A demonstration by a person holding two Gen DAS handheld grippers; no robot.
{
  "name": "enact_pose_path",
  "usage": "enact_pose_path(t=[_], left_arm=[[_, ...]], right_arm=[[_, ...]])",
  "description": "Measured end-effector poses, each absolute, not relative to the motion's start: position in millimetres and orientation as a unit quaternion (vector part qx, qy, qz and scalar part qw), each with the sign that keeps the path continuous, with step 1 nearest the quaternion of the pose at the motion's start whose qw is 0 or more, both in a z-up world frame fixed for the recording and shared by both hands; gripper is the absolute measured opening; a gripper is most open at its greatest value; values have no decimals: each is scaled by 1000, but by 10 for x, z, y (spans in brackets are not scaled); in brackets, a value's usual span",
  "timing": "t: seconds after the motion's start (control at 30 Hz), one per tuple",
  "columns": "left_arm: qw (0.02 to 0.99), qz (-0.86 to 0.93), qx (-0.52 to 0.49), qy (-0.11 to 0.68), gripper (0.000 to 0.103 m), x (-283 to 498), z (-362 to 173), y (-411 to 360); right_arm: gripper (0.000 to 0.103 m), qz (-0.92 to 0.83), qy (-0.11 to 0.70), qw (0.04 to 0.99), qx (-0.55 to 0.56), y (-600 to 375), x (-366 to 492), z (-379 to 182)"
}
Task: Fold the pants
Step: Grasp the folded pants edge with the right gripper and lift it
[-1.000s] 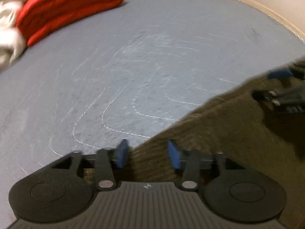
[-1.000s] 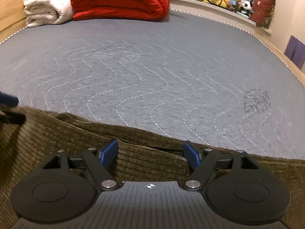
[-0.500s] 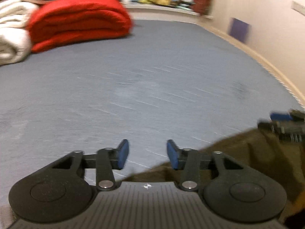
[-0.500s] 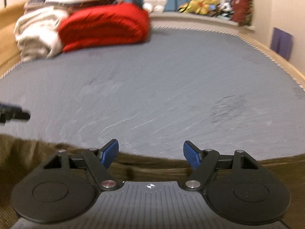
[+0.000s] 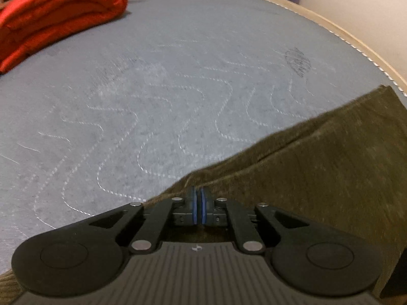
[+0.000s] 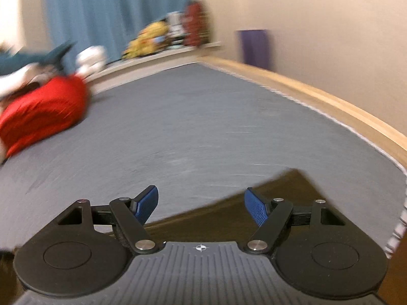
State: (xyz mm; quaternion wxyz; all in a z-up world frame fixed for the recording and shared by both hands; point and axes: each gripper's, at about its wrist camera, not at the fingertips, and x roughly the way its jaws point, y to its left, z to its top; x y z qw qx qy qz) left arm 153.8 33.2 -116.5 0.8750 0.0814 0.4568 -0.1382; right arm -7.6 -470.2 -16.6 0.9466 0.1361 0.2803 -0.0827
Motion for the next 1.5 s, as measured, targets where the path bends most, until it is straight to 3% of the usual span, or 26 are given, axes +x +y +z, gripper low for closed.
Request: enact_pose_path(t=[0.17,0.23,0.37,0.6,0.9,0.93,1.0,1.03,1.07,1.17,1.5], left_arm=[[890,-133,85,428,31,1409,-910,113],[895,-138,84,415,36,1332,-805,35],[900,-156,78,399,40,1203,-655,-92],[903,-172,82,384,43,1037,-549,-253],[906,-165,82,381,44,1040,-533,-179],[906,-165,82,381,44,1039,-528,-176],[907,-166,82,379,44,1037,-516,-169],[907,-166,81,378,44,1036,-507,-166],[908,-167,80,377,44,1034,-500,-167],[909,-169,79,373,44,1019,-476,-157],[908,-170,83,374,44,978,-474,-109]], right_arm=[[77,-163,275,915,248,-5595,-523,-266],[77,-187,273,898,290,-5866,-668,-363],[77,-207,289,868,348,-6260,-832,-685],[77,-193,340,855,341,-6510,-840,-1272],[74,-171,349,852,350,-6497,-666,-1464],[71,-177,350,853,344,-6479,-673,-1449],[54,-193,345,853,341,-6451,-675,-1434],[38,-204,342,851,341,-6443,-688,-1432],[29,-214,338,849,346,-6456,-705,-1432],[24,-226,324,845,360,-6450,-736,-1398],[22,-232,265,883,308,-5903,-697,-861]])
